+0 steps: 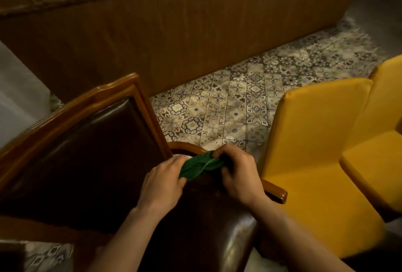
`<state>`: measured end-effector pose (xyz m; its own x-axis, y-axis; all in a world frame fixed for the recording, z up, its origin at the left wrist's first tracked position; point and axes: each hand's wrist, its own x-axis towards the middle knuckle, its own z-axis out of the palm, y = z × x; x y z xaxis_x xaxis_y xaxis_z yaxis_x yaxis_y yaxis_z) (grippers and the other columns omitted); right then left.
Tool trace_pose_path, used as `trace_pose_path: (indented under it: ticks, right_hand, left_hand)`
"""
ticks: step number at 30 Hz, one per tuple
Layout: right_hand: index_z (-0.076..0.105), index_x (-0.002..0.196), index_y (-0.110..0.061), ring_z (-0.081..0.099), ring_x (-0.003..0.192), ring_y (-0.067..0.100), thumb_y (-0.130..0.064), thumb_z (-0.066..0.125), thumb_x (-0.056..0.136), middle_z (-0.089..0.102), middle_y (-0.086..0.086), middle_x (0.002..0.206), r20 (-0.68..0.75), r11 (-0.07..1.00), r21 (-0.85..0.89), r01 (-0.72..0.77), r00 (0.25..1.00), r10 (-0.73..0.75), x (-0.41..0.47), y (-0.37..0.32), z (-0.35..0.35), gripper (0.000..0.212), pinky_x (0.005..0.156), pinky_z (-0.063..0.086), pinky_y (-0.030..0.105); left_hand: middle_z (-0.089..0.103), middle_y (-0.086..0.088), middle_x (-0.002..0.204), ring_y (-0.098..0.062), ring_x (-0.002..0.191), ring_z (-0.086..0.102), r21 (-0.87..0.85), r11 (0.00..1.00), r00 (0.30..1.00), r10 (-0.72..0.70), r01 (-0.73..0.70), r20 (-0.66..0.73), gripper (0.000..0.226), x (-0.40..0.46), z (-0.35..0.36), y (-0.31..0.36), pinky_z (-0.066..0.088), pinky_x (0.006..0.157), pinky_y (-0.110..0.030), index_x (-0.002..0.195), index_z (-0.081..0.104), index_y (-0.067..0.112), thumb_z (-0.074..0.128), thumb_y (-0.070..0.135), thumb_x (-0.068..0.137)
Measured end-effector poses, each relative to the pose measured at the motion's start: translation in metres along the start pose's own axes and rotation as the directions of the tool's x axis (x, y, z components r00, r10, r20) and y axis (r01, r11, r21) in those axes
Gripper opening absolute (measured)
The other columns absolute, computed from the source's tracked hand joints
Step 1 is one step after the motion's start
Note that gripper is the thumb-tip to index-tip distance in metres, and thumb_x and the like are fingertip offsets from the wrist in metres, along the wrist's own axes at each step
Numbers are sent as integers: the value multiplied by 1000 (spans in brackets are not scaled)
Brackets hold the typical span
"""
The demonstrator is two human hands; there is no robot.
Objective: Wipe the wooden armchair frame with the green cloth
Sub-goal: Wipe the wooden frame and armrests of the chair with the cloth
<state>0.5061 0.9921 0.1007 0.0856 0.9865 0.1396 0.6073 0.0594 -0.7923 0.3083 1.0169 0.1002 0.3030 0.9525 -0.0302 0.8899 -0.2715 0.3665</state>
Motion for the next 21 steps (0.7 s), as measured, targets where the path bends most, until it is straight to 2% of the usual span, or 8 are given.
trace_pose_path:
  ticks: [3,5,9,12,17,21]
  right_hand:
    - [65,95,-23,63,90,8,13,56,71,69,-7,95,-46,991,93,-100,993,104,34,28,12,44,78,52,24]
    - [65,97,-22,65,90,12,14,55,72,69,-3,95,-58,980,134,-148,986,156,54,42,23,45,79,55,27]
    - [64,100,-21,63,88,15,15,53,71,66,0,98,-86,978,126,-168,980,179,84,68,49,47,76,55,28]
    - [64,107,-17,60,94,16,13,54,72,63,1,104,-108,986,74,-152,981,159,100,86,69,47,84,51,29]
    - [57,130,-13,54,114,16,0,55,84,53,1,123,1,985,17,-174,985,174,110,116,103,47,102,46,34]
    - [42,147,-12,48,130,23,-15,56,93,47,5,140,141,983,-107,-150,976,164,105,139,132,56,109,42,39]
  left_hand:
    - [64,13,119,-18,107,66,-17,1000,1000,-21,21,17,39,38,27,0,56,86,-39,122,52,32,70,20,89]
    - [64,9,118,-21,107,66,-3,999,999,-38,38,26,38,61,44,-3,54,85,-39,123,51,28,69,21,91]
    - [62,8,121,-22,107,66,15,999,998,-32,31,61,42,97,81,-13,53,83,-37,130,49,26,68,23,92]
    - [62,6,123,-23,109,66,17,1000,997,-13,12,74,44,123,108,-26,53,83,-39,131,48,24,67,22,92]
    - [62,1,124,-23,119,57,-67,995,984,86,-76,157,45,157,156,-49,49,90,-38,132,50,18,66,16,89]
    - [59,0,122,-22,120,50,-62,965,947,262,-255,187,43,162,173,-81,38,100,-34,120,60,13,65,31,82]
